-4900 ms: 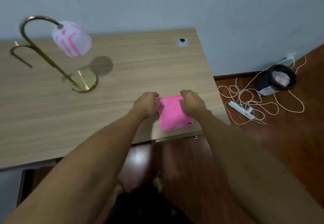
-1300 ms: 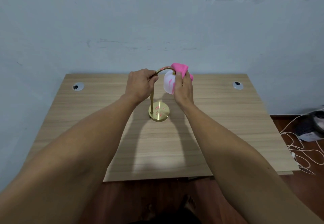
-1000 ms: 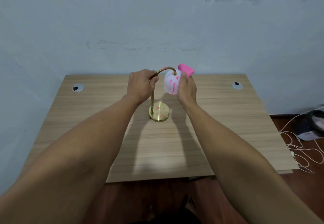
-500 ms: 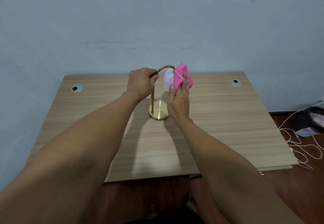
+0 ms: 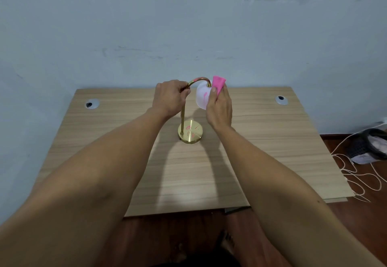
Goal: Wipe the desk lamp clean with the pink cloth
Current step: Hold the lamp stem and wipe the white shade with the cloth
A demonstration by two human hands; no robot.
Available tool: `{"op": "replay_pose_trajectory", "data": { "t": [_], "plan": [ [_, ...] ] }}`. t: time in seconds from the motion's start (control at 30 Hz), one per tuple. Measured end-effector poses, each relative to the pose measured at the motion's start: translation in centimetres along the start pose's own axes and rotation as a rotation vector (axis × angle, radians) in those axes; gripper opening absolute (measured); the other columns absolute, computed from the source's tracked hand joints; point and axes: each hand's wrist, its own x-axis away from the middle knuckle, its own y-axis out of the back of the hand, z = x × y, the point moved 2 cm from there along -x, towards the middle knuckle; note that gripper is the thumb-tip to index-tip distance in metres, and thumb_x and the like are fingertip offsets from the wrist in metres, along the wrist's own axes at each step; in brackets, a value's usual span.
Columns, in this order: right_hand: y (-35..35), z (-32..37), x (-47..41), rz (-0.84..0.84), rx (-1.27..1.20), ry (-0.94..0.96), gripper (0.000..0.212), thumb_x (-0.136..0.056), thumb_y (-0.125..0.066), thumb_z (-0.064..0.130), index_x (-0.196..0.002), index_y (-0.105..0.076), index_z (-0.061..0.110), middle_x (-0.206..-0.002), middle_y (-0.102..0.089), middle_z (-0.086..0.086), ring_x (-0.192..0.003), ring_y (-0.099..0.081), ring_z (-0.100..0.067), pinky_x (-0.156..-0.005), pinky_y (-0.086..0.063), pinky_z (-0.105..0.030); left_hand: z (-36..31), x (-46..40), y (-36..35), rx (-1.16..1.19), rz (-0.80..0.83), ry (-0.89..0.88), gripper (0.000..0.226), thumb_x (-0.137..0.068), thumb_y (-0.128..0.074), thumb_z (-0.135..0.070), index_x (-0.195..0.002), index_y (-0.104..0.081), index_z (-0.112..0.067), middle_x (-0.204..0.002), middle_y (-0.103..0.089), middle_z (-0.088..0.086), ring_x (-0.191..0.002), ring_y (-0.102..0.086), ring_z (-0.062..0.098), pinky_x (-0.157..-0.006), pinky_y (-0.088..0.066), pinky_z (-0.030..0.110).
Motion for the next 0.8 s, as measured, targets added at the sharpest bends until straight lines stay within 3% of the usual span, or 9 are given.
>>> {"op": "replay_pose_trajectory", "data": {
  "t": [0.13,0.2,0.37,0.43,0.47,0.53,0.6,0.7,0.8],
  "plan": [
    [0.5,-2.0,2.9,0.098,0.035,0.147,0.053,-0.111,-0.030,0.041,-0.161,-0.016,0.035,-0.169,-0.022,0.012,-0.151,-0.032,-0.014,-0.110,-0.039,-0.027,0.0,0.1,0.0,-0.003,-0.005,-0.009,0.021,-0.098,-0.057,-0.028,-0.094,-0.074,-0.016,-0.092,-0.076,0.004,-0.092,-0.066,0.033,-0.089,-0.049,0.045],
    [0.2,-3.3,4.6,0.099,0.052,0.128,0.055,-0.111,-0.032,0.041,-0.162,-0.014,0.032,-0.171,-0.013,0.012,-0.149,-0.035,-0.014,-0.102,-0.042,-0.024,0.0,0.0,0.1,-0.005,-0.003,-0.010,0.021,-0.099,-0.057,-0.028,-0.095,-0.074,-0.016,-0.094,-0.076,0.004,-0.093,-0.066,0.032,-0.089,-0.049,0.045],
    [-0.7,-4.3,6.8,0.120,0.007,0.003,0.055,-0.110,-0.037,0.026,-0.162,-0.021,0.019,-0.170,-0.024,0.000,-0.144,-0.038,-0.020,-0.105,-0.039,-0.029,-0.1,0.0,0.1,-0.009,0.010,-0.010,0.022,-0.100,-0.056,-0.027,-0.093,-0.073,-0.015,-0.092,-0.076,0.005,-0.093,-0.066,0.033,-0.089,-0.049,0.045],
    [-0.9,-4.5,7.1,0.133,0.000,-0.133,0.047,-0.110,-0.035,0.027,-0.156,-0.035,0.015,-0.153,-0.050,-0.010,-0.136,-0.047,-0.029,-0.102,-0.042,-0.032,-0.1,0.0,0.1,-0.008,0.011,-0.005,0.022,-0.100,-0.056,-0.027,-0.093,-0.073,-0.015,-0.091,-0.076,0.005,-0.093,-0.066,0.033,-0.090,-0.050,0.046],
    [-0.8,-4.6,7.1,0.118,-0.035,-0.260,0.042,-0.110,-0.034,0.030,-0.145,-0.048,0.011,-0.134,-0.062,-0.015,-0.124,-0.056,-0.035,-0.091,-0.045,-0.034,-0.1,0.1,0.1,-0.008,0.010,-0.002,0.023,-0.100,-0.056,-0.028,-0.093,-0.073,-0.015,-0.090,-0.076,0.005,-0.092,-0.066,0.033,-0.090,-0.050,0.046],
    [-0.6,-4.6,6.4,0.008,-0.231,-0.558,0.042,-0.109,-0.034,0.035,-0.119,-0.061,0.004,-0.109,-0.066,-0.015,-0.102,-0.063,-0.035,-0.079,-0.042,-0.034,-0.1,0.1,0.1,-0.005,0.006,0.000,0.023,-0.100,-0.056,-0.028,-0.093,-0.073,-0.015,-0.089,-0.076,0.005,-0.092,-0.067,0.032,-0.090,-0.050,0.046],
    [0.2,-4.0,5.6,-0.150,-0.397,-0.731,0.045,-0.108,-0.036,0.036,-0.112,-0.065,0.001,-0.105,-0.065,-0.014,-0.099,-0.062,-0.032,-0.083,-0.046,-0.039,-0.1,0.2,0.1,-0.005,0.006,0.002,0.022,-0.100,-0.056,-0.028,-0.093,-0.073,-0.016,-0.087,-0.075,0.005,-0.092,-0.067,0.032,-0.090,-0.050,0.045],
    [0.5,-2.3,4.5,-0.260,-0.373,-0.547,0.041,-0.108,-0.036,0.036,-0.091,-0.060,0.007,-0.090,-0.064,-0.011,-0.090,-0.059,-0.028,-0.086,-0.048,-0.045,-0.1,0.2,0.1,-0.007,0.010,0.003,0.021,-0.099,-0.056,-0.028,-0.093,-0.073,-0.016,-0.086,-0.075,0.006,-0.092,-0.066,0.033,-0.091,-0.050,0.046],
    [-0.3,-0.1,3.8,-0.134,-0.241,-0.238,0.047,-0.108,-0.032,0.039,-0.127,-0.058,0.004,-0.124,-0.064,-0.017,-0.116,-0.060,-0.031,-0.096,-0.046,-0.037,-0.2,0.3,0.2,0.001,0.008,0.003,0.021,-0.099,-0.057,-0.027,-0.094,-0.074,-0.016,-0.089,-0.076,0.006,-0.095,-0.067,0.034,-0.092,-0.050,0.046]
  ]
}}
